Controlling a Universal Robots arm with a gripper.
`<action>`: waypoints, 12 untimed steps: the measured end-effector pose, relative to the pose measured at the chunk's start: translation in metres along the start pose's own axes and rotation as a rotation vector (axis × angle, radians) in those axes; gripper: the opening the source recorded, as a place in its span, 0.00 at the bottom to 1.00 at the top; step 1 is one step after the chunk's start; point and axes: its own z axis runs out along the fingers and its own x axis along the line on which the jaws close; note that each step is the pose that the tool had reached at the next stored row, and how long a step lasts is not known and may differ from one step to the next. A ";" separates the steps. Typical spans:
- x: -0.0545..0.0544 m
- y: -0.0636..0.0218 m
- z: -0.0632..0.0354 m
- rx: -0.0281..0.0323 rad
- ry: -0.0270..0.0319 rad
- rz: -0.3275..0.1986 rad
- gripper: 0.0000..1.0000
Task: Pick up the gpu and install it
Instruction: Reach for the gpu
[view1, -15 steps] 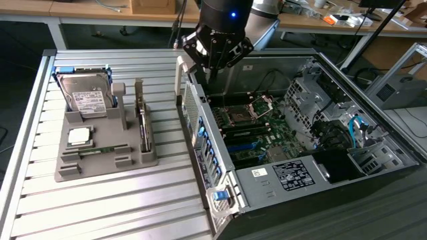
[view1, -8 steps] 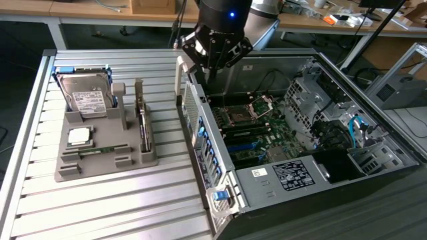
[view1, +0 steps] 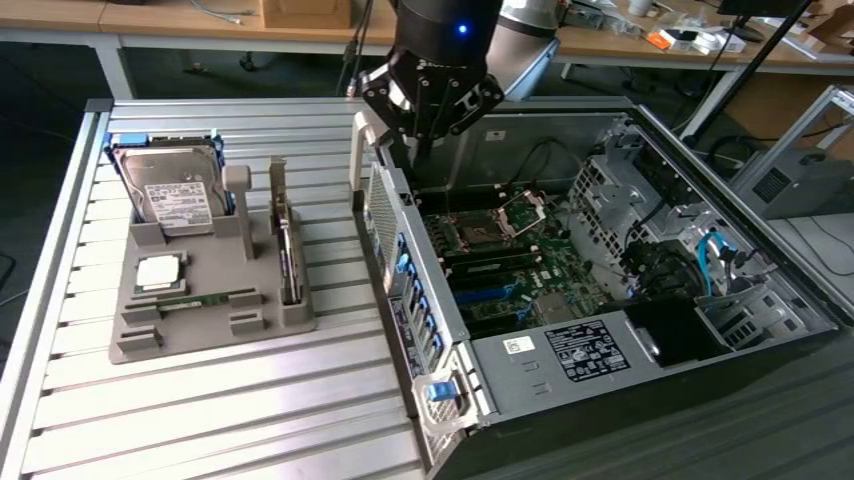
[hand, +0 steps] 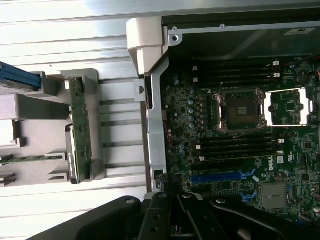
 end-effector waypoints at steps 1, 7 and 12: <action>0.000 0.0000 0.0000 0.0000 0.0000 0.000 0.11; 0.002 -0.0001 -0.0001 0.0000 0.0000 0.000 0.11; 0.003 -0.0002 -0.0001 0.0000 0.0000 0.000 0.11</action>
